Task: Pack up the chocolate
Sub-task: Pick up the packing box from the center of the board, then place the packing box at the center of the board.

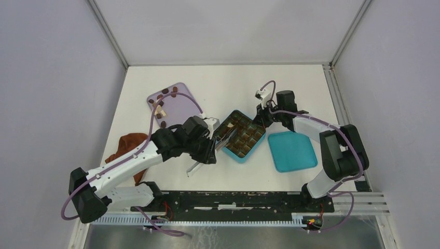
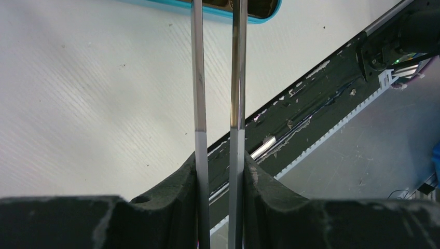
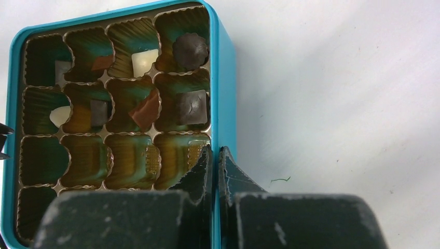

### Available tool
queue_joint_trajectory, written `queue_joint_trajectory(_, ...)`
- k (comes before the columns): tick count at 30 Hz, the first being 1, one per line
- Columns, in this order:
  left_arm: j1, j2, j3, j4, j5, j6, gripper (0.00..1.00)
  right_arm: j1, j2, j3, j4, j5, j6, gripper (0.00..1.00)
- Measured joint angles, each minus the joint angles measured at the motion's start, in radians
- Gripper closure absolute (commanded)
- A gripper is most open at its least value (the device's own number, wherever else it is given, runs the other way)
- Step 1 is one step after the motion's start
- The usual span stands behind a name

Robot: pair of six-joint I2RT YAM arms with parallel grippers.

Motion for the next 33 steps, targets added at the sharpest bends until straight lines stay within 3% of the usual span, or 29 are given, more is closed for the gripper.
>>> queue_joint_trajectory(9,-0.019,0.044,0.0,-0.021,-0.002,0.0,0.98,-0.003,0.054,0.0,0.001,-0.005,-0.002,0.95)
queue_joint_trajectory(21,-0.072,0.1,0.001,-0.025,-0.027,-0.001,0.97,-0.006,0.071,0.008,0.004,-0.042,0.005,0.66)
queue_joint_trajectory(25,-0.075,0.11,0.003,-0.031,-0.035,-0.001,0.94,-0.008,0.071,0.01,0.003,-0.055,0.004,0.6)
queue_joint_trajectory(33,-0.077,0.133,0.011,-0.032,-0.049,-0.001,0.74,-0.01,0.071,0.011,0.003,-0.066,0.004,0.5)
